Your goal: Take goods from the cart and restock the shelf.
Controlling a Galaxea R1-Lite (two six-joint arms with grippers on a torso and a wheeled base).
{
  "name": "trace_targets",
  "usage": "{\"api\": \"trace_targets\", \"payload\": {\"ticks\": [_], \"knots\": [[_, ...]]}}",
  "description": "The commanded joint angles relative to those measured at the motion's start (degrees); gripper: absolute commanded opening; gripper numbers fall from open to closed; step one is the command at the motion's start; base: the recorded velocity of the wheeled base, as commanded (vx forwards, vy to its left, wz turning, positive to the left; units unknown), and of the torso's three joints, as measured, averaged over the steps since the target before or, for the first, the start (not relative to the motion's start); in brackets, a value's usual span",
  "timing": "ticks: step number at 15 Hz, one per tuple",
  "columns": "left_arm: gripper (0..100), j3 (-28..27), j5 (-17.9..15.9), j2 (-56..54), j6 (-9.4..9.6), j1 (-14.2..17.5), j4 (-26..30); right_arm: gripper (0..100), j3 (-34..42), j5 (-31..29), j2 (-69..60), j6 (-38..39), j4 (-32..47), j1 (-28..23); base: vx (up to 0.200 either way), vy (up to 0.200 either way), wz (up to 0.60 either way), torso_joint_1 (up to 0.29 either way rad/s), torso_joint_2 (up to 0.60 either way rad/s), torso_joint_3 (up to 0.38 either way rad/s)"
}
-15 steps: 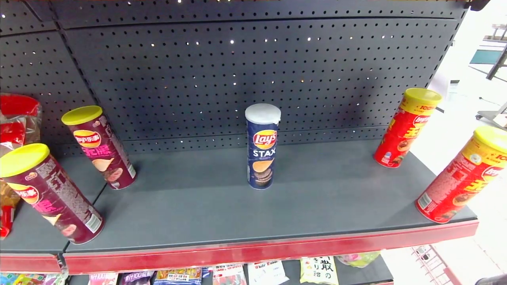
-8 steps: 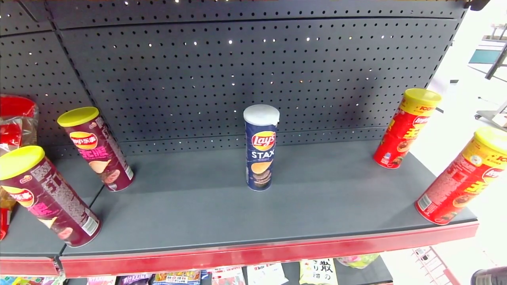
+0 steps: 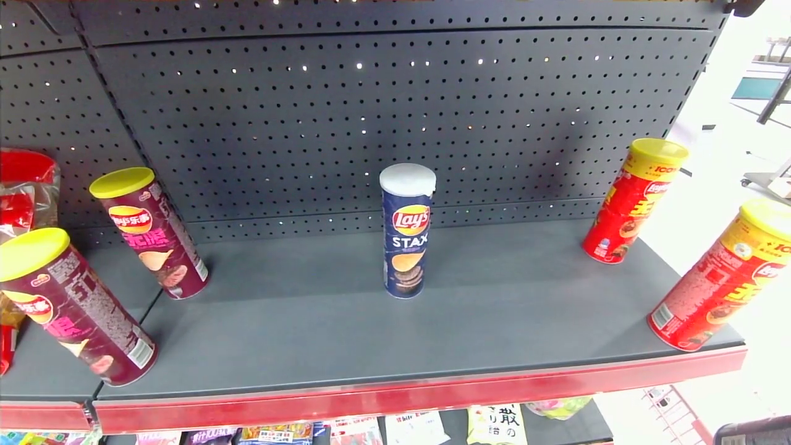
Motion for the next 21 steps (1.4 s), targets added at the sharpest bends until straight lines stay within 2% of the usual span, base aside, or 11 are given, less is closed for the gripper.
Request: {"api": "trace_targets", "payload": {"ticks": [1, 2, 3, 5, 6, 7, 12, 14, 16, 18, 21], "knots": [[100, -9.67, -15.99, 24.0, 6.72, -3.25, -0.16, 0, -0.1, -0.01, 1.0, 0.01, 0.01, 0.01, 0.0, 0.0, 0.0, 0.0, 0.0, 0.0], [100, -10.46, -18.18, 27.6, 7.95, -6.68, -0.16, 0, -0.19, -0.1, 1.08, 0.01, 0.01, 0.01, 0.0, 0.0, 0.0, 0.0, 0.0, 0.0], [100, -10.81, -18.18, 30.5, 8.22, -10.02, -0.16, 0, -0.36, -0.27, 1.26, 0.01, -0.07, 0.01, 0.0, 0.0, 0.0, 0.0, 0.0, 0.0], [100, -11.87, -18.36, 36.04, 8.39, -13.01, -1.04, 0, -0.36, -0.54, 1.26, 0.01, 0.01, -0.08, 0.0, 0.0, 0.0, 0.0, 0.0, 0.0], [100, -14.06, -18.45, 42.11, 8.39, -15.64, -3.59, 0, -0.45, -0.63, 1.44, 0.01, 0.01, -0.08, 0.0, 0.0, 0.0, 0.0, 0.0, 0.0], [100, -16.17, -18.8, 46.68, 8.3, -16.7, -5.88, 0, -0.54, -0.71, 1.88, 0.01, -0.07, -0.16, 0.0, 0.0, 0.0, 0.0, 0.0, 0.0], [100, -24.7, -21.96, 64.17, 8.48, -17.84, -13.7, 0, -1.24, -2.3, 3.02, 0.01, 0.01, -0.51, 0.0, 0.0, 0.0, 0.0, 0.0, 0.0], [100, -27.16, -22.05, 68.03, 8.57, -19.25, -14.93, 0, -1.33, -3.26, 3.19, 0.01, 0.1, -0.6, 0.0, 0.0, 0.0, 0.0, 0.0, 0.0], [100, -31.12, -22.4, 72.34, 8.48, -22.06, -15.02, 0, -1.86, -3.35, 4.07, -0.08, 0.1, -0.95, 0.0, 0.0, 0.0, 0.0, 0.0, 0.0], [100, -32.87, -22.4, 74.98, 8.57, -22.68, -15.1, 0, -2.21, -3.35, 4.6, -0.08, 0.01, -0.95, 0.0, 0.0, 0.0, 0.0, 0.0, 0.0], [100, -37.36, -22.23, 81.13, 9.89, -22.68, -16.95, 0, -2.65, -3.35, 4.95, -0.08, 0.01, -1.75, 0.0, 0.0, 0.0, 0.0, 0.0, 0.0]]}}
